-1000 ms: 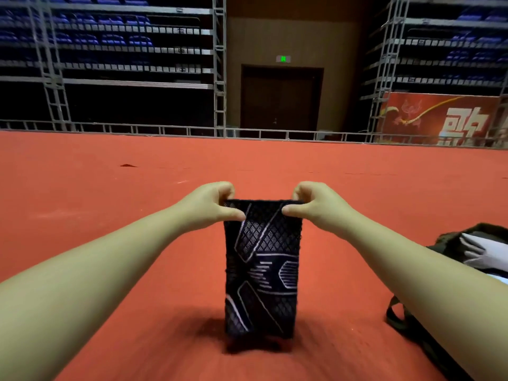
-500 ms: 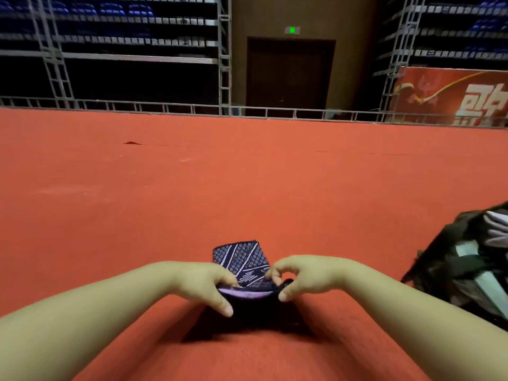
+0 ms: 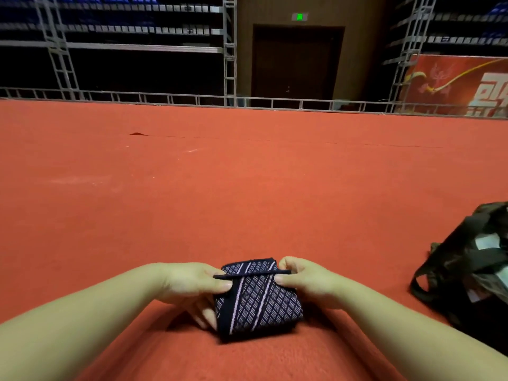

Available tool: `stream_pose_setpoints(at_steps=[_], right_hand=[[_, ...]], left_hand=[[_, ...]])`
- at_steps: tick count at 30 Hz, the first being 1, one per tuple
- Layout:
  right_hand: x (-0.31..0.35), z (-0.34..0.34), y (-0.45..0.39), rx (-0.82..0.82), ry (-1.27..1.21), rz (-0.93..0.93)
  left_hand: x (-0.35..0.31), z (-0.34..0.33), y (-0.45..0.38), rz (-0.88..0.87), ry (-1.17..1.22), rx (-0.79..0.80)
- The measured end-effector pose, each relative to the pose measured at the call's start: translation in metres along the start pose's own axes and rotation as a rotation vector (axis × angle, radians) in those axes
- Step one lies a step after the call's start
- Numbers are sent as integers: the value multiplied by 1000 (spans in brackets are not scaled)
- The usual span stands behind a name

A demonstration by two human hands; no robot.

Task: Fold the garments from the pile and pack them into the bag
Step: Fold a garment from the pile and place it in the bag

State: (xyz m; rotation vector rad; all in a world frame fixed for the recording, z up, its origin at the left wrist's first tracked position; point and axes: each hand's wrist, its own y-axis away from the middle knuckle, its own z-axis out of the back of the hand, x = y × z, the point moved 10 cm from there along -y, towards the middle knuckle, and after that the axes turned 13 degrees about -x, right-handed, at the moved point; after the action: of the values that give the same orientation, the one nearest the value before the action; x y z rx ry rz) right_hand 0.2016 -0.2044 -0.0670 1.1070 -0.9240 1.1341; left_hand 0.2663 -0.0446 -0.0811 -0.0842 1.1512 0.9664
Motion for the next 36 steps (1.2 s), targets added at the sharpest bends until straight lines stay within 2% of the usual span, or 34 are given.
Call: stream_pose_setpoints(at_steps=[4,7,10,12,13,15,17,22,25,27,28,30,34,36], right_hand=[[-5,21,-27,-347,136,62],[-7,24,-39,-432,206,53],[-8,27,-49,-458,307,59],[-7,35,-51,-492,324,70],[-6,38,-52,-514,336,77],[-6,42,-50,-540,356,84],[-3,42,-44,-568,341,97],[-4,52,12,-667,227,199],[-10,30,39,-451,189,267],[-8,19,42,-346,312,315],[-8,19,40,-344,401,328],[-7,24,37,-387,473,353],[-7,31,38,-500,394,369],[-1,28,39,-551,499,413]], left_hand=[[-6,9,-5,2,-46,-208],[-3,36,-12,-64,-366,-429],[-30,42,2,-323,-535,-631],[-54,12,17,-531,-641,-555],[-56,-7,20,-560,-716,-470],[-47,-38,20,-519,-846,-321],[-33,-55,18,-472,-885,-246],[-19,-57,14,-495,-847,-326],[-21,-52,10,-515,-765,-357],[-23,-48,8,-524,-680,-372],[-23,-46,8,-526,-651,-377],[-24,-47,9,-533,-630,-375],[-22,-47,13,-538,-632,-375],[-21,-43,14,-536,-595,-405]])
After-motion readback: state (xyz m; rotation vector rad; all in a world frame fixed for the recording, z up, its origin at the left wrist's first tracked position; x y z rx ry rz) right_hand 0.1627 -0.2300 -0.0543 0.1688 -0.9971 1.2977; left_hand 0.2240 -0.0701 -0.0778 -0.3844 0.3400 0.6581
